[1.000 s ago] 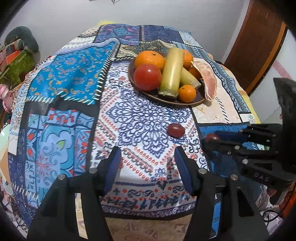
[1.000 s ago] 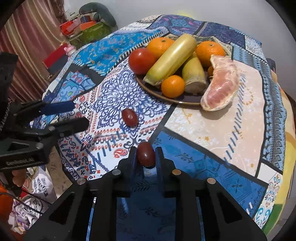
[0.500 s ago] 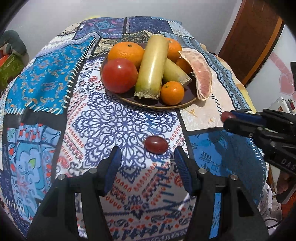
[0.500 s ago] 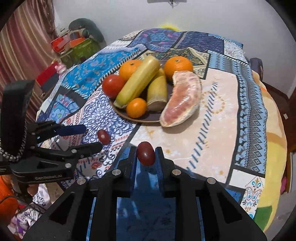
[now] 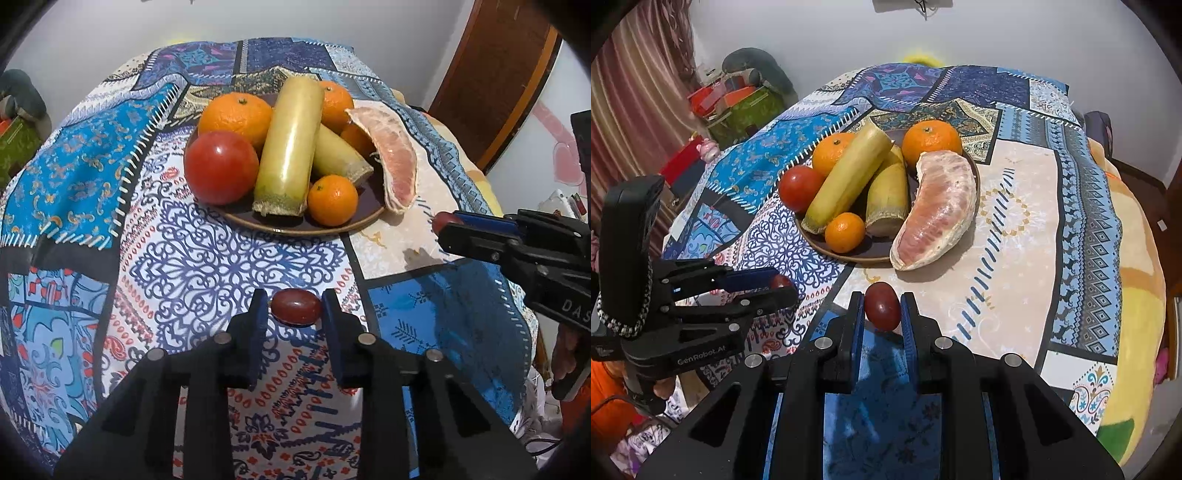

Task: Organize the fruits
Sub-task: 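Lower both held dates onto the dark plate and open both tools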

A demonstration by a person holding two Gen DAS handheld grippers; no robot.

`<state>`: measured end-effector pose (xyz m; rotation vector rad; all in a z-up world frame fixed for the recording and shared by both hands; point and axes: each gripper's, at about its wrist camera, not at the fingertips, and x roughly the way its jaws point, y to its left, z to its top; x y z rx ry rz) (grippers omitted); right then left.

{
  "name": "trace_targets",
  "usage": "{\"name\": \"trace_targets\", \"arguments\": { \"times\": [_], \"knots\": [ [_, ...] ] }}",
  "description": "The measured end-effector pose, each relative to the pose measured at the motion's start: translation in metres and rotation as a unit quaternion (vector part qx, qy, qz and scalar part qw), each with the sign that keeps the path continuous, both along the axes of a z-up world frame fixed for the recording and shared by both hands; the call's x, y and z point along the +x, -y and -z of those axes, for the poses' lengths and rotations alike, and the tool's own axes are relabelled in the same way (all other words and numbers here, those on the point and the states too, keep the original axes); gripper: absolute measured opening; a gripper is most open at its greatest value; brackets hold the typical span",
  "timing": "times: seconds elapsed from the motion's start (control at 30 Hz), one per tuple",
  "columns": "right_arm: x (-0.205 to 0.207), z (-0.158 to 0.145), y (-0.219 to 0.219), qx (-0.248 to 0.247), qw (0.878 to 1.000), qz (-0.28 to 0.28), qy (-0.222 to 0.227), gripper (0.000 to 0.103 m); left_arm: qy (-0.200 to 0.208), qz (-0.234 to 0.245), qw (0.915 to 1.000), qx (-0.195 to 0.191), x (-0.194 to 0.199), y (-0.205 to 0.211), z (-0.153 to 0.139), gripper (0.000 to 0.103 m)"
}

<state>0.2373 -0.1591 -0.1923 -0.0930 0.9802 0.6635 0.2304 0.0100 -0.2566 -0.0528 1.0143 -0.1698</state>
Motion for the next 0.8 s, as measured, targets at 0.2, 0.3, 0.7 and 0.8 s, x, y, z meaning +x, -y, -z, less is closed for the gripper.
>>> {"name": "trace_targets", "arguments": {
  "times": [0.2,0.3,0.7,0.8],
  "knots": [
    [0.010,-0.008,0.000,0.008,1.000,0.004,0.010,0.018,0.024,-0.012,0.9996,-0.009,0.003,-0.010,-0.017,0.030],
    [0.015,-0.013,-0.001,0.012,1.000,0.006,0.019,0.018,0.039,-0.014,0.9991,-0.009,0.007,-0.013,-0.029,0.030],
    [0.044,-0.031,-0.012,0.021,0.998,0.005,0.053,0.018,0.090,-0.014,0.9959,0.003,0.042,-0.012,-0.061,0.030],
    [0.053,-0.032,-0.016,0.020,0.998,0.004,0.058,0.018,0.094,-0.017,0.9955,0.005,0.054,-0.014,-0.061,0.030]
  ]
}}
